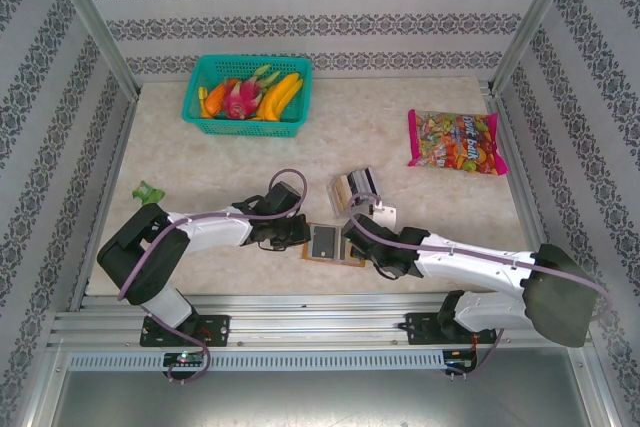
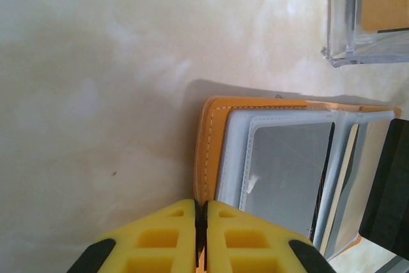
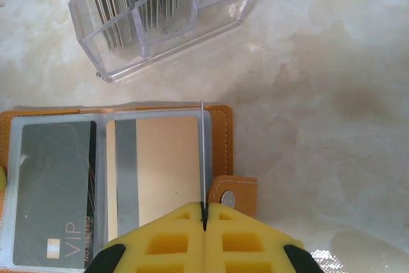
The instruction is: Put the credit cards into the card holder
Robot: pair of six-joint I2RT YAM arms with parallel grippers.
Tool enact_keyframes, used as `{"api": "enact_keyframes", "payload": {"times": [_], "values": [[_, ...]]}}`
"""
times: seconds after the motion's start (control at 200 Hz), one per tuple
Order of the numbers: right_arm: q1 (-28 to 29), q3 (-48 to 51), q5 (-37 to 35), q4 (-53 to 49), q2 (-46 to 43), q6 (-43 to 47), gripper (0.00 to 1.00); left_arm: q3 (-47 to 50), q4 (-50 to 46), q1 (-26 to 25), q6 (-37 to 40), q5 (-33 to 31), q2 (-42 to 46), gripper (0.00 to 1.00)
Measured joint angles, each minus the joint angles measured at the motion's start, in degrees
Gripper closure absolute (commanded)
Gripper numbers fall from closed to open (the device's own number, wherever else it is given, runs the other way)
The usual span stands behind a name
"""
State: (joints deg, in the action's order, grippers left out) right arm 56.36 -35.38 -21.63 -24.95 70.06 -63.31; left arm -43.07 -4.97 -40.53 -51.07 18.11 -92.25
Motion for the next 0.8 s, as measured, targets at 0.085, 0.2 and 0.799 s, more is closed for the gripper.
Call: {"api": "enact_keyframes", "payload": {"times": [0.085,0.2,0.799], "values": [[0.0,0.04,0.04,-0.09,-0.42,0.02,1.0,0.0,0.02,-0.04,-0.15,-0.13,-0.02,0.9],[0.0,0.72,0.13,-0.28,-1.99,0.02,1.0,0.0,0.07,-0.66,-0.33,-0.15,-0.02,0.91],[0.0,1.38,-0.13,-0.94,-2.14,0.26,1.0,0.2,0.15,-0.79,-0.59,-0.15,-0.02,0.92]]}}
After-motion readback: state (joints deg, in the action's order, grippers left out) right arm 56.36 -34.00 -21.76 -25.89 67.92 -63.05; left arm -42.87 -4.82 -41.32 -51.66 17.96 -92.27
